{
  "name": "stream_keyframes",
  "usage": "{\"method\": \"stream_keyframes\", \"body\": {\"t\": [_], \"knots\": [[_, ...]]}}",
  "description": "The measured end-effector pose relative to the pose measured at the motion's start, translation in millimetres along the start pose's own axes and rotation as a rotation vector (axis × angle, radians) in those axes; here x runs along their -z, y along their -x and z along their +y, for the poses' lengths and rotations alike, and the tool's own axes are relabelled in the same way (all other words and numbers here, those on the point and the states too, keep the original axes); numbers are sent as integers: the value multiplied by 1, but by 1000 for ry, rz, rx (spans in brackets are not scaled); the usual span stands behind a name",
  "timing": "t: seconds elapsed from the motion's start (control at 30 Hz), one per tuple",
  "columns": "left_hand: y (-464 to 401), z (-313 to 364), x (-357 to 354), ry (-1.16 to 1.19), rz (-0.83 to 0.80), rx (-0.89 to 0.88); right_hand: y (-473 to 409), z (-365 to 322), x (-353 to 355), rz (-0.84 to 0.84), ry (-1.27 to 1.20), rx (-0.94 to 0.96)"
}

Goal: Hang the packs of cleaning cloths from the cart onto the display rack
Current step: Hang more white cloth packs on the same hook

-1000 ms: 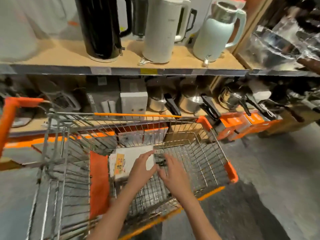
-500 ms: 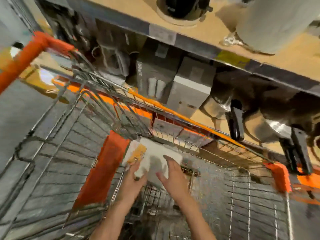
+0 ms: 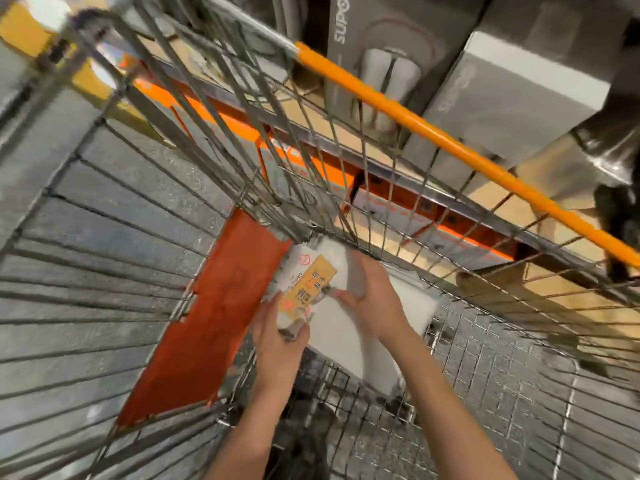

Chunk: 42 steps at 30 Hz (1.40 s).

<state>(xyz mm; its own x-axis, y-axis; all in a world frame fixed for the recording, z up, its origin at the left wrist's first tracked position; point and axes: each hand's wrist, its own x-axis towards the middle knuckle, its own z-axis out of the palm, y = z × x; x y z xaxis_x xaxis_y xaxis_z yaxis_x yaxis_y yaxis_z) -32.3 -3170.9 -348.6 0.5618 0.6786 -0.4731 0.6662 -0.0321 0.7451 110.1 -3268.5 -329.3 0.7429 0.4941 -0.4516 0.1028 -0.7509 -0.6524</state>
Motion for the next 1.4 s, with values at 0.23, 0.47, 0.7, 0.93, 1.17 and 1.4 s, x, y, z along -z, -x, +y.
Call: {"method": "stream_keyframes", "body": {"t": [0.23, 0.47, 0.7, 0.93, 1.17, 1.4], "knots": [[-25, -10, -15, 92, -37, 21, -40, -5, -14, -66, 101, 105], [-51, -18, -25, 183, -43, 38, -58, 5, -16, -138, 216, 71], [-41, -24, -31, 135, 52, 102, -68, 4, -23, -176, 237, -2], [-36, -16, -25, 45, 75, 10, -70, 3, -18, -184, 175, -18], [-26, -5, -20, -121, 57, -56, -63, 6, -17, -156, 119, -30], [-28, -9, -10, 23, -138, -90, -55, 10, -14, -155, 8, -59]]}}
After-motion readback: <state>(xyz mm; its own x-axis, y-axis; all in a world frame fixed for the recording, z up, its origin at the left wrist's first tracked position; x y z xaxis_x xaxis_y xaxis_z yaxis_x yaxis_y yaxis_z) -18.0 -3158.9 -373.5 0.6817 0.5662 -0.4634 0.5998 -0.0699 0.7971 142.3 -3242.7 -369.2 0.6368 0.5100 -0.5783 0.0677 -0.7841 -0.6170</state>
